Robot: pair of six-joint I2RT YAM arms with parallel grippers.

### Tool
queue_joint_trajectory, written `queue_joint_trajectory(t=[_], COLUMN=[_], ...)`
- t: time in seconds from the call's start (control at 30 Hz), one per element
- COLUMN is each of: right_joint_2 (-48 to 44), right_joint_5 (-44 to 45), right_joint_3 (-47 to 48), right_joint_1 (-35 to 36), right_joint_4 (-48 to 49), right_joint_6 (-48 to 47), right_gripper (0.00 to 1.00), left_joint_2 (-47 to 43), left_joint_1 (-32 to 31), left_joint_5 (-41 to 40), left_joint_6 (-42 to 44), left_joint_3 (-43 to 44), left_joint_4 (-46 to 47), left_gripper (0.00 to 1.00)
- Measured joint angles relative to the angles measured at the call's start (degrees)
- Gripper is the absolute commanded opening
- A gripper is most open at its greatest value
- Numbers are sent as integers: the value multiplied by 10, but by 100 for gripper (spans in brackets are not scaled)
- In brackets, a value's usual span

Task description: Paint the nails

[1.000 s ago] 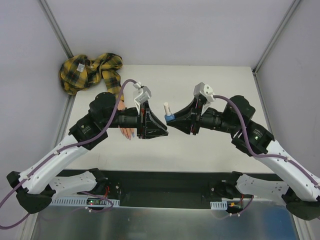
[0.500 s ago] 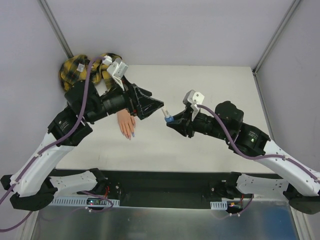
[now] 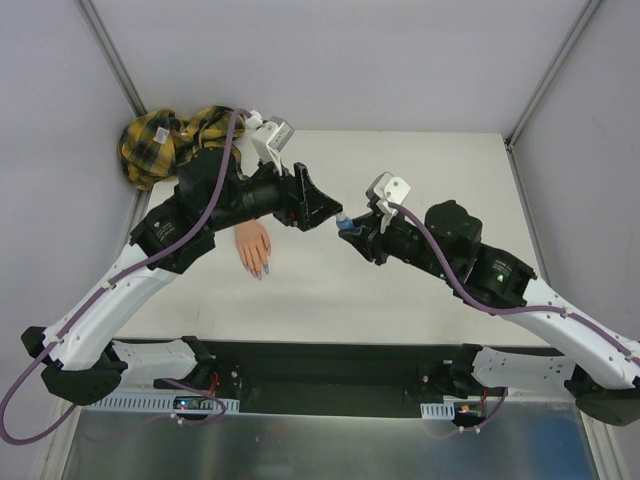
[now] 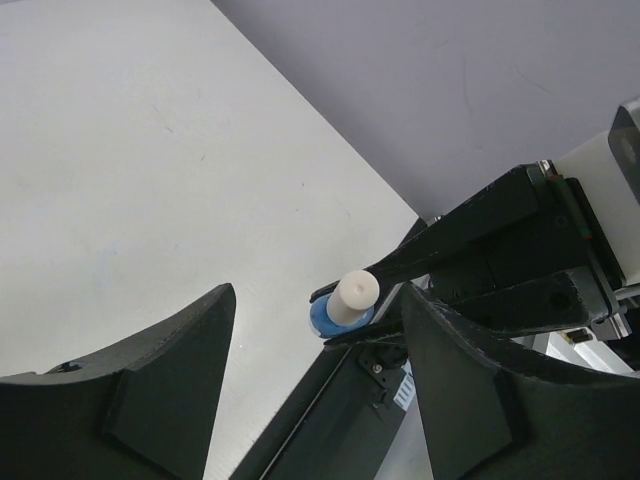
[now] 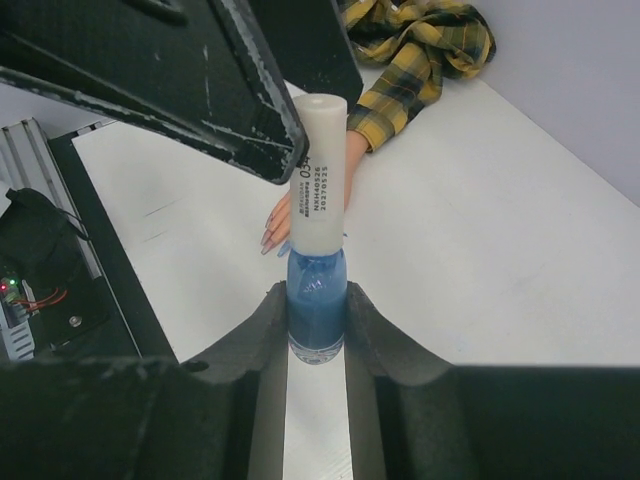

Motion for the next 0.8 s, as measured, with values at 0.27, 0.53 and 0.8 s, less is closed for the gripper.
queue_joint_trajectory(t=[0.27,0.53,0.8], right_joint_2=[1,-9,-63], right_joint_5=[3,-47,-236], right_joint_3=[9,9,-2], right_joint_1=[0,-5,-12], right_joint_4=[4,-15,-14], right_joint_6=[0,6,73], right_gripper=[0,0,0], left_joint_2=[6,-6,-85], left_joint_1=[0,2,17], left_joint_5=[33,123,334], left_joint_6=[-8,3,-8], left_joint_3=[-12,-60,-196], left_joint_4=[16,71,287], left_gripper=[41,0,0])
